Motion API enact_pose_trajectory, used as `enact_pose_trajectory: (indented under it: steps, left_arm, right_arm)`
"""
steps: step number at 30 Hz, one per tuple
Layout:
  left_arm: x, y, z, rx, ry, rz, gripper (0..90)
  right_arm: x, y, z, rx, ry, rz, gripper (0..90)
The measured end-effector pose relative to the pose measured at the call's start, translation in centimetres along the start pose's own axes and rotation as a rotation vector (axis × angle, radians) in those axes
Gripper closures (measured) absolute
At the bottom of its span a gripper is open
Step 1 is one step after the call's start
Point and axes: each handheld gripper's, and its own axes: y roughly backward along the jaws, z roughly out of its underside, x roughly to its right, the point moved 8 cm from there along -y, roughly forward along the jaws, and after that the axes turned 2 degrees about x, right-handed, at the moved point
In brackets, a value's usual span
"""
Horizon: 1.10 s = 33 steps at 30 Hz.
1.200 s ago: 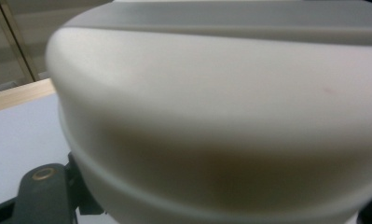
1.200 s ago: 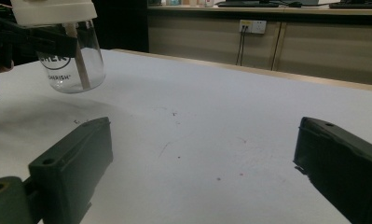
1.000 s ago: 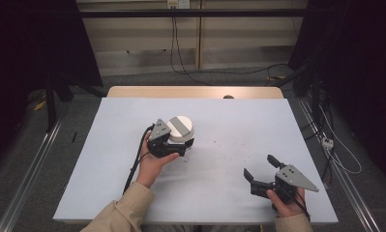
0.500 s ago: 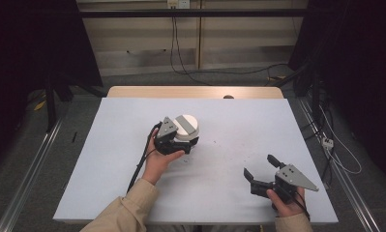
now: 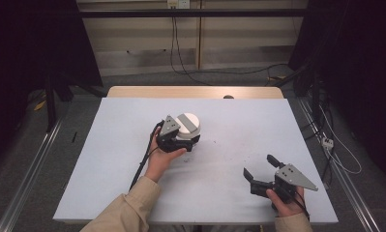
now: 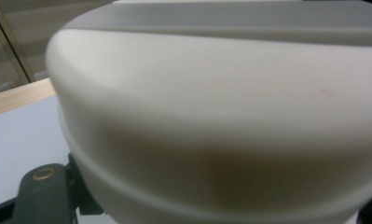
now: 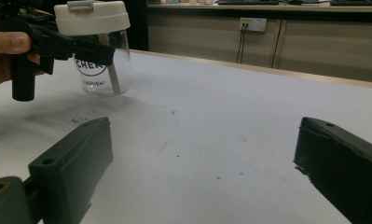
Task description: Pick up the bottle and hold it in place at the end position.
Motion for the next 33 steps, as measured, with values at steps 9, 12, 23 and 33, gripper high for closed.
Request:
enact_pose_trajectory:
  steps: [9, 12, 23, 33]
  left_arm:
    - [0.6, -0.8, -0.9, 0.0, -0.015, 0.022, 18.5]
    - [0.8, -1.0, -1.2, 0.013, -0.012, 0.027, 18.5]
    - [0.7, -1.7, -1.1, 0.005, -0.024, 0.033, 18.5]
    - [0.3, -2.6, -0.4, -0.006, -0.012, 0.027, 18.5]
  right_arm:
    - [0.0, 0.0, 0.0, 0.001, -0.003, 0.001, 3.6]
    - [0.1, 0.0, 0.0, -0.001, -0.002, 0.001, 3.6]
    - [0.0, 0.0, 0.1, -0.003, 0.004, -0.003, 3.6]
    - [0.0, -0.1, 0.2, -0.007, 0.001, -0.005, 3.7]
